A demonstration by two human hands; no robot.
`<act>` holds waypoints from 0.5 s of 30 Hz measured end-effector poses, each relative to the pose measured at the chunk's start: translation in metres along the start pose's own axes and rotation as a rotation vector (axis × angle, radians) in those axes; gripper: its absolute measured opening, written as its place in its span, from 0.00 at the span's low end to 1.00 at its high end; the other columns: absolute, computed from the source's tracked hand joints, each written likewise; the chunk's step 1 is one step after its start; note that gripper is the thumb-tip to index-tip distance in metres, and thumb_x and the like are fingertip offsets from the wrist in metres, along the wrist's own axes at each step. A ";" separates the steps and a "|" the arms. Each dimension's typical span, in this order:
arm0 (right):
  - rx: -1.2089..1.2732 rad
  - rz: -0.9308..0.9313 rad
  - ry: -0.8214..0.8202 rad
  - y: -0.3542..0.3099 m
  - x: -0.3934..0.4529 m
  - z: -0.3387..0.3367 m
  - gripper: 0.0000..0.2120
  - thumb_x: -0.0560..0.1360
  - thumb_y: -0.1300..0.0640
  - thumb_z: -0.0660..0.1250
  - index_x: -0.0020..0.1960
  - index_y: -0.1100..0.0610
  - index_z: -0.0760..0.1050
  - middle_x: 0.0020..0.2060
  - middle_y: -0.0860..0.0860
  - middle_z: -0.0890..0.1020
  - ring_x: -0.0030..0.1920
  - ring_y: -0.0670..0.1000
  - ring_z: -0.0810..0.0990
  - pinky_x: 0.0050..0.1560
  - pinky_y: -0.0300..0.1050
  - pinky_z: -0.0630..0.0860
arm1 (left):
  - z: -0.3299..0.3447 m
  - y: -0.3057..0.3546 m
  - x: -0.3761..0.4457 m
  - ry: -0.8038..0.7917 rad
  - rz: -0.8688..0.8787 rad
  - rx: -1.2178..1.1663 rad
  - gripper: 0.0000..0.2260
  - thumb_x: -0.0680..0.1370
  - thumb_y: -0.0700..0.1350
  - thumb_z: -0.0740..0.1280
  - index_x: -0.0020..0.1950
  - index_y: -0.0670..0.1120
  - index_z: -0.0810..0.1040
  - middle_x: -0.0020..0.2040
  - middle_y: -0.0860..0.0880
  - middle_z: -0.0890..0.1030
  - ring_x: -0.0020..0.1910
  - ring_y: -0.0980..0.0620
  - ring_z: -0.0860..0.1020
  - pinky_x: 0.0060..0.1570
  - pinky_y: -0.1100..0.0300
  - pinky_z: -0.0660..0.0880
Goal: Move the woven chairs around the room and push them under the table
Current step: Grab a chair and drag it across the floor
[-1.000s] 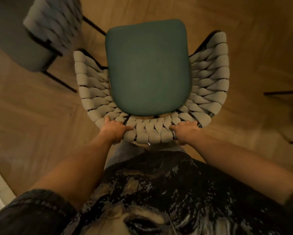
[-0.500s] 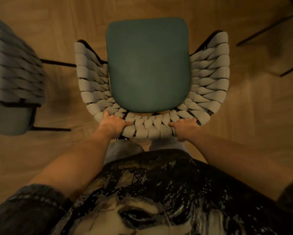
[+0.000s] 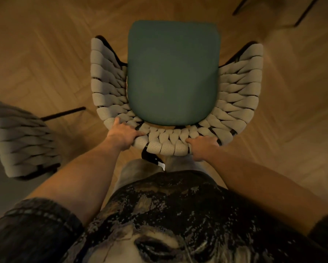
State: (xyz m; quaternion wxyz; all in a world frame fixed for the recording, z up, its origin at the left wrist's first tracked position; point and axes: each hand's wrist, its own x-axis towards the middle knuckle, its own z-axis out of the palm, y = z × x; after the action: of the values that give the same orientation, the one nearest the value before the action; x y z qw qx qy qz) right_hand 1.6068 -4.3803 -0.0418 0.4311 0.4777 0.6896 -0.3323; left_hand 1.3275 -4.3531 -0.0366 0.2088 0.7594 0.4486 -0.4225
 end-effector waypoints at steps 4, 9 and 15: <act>0.055 0.017 0.066 -0.004 -0.001 0.005 0.24 0.74 0.50 0.68 0.69 0.47 0.67 0.60 0.54 0.79 0.60 0.61 0.77 0.57 0.59 0.73 | 0.006 0.001 -0.004 0.092 -0.070 0.013 0.24 0.83 0.47 0.60 0.77 0.64 0.64 0.75 0.50 0.70 0.77 0.38 0.58 0.77 0.39 0.47; 0.369 -0.016 0.379 0.000 -0.021 0.024 0.28 0.69 0.48 0.66 0.70 0.49 0.72 0.59 0.50 0.81 0.63 0.57 0.76 0.67 0.58 0.67 | 0.028 0.015 -0.020 0.442 -0.470 -0.545 0.45 0.72 0.42 0.74 0.82 0.53 0.51 0.82 0.40 0.43 0.81 0.39 0.42 0.79 0.41 0.44; 1.770 0.752 0.826 -0.009 -0.048 0.046 0.19 0.75 0.51 0.72 0.63 0.50 0.71 0.59 0.49 0.77 0.59 0.51 0.77 0.61 0.51 0.76 | 0.039 0.035 -0.020 0.303 -0.920 -2.299 0.38 0.75 0.39 0.66 0.81 0.56 0.53 0.72 0.42 0.69 0.63 0.37 0.72 0.59 0.40 0.72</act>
State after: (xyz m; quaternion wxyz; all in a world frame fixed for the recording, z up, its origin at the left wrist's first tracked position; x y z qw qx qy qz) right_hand 1.6194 -4.4407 -0.0164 -0.2661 0.8828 0.1007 -0.3738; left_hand 1.3352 -4.4084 -0.0444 0.5305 -0.0491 0.8014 0.2720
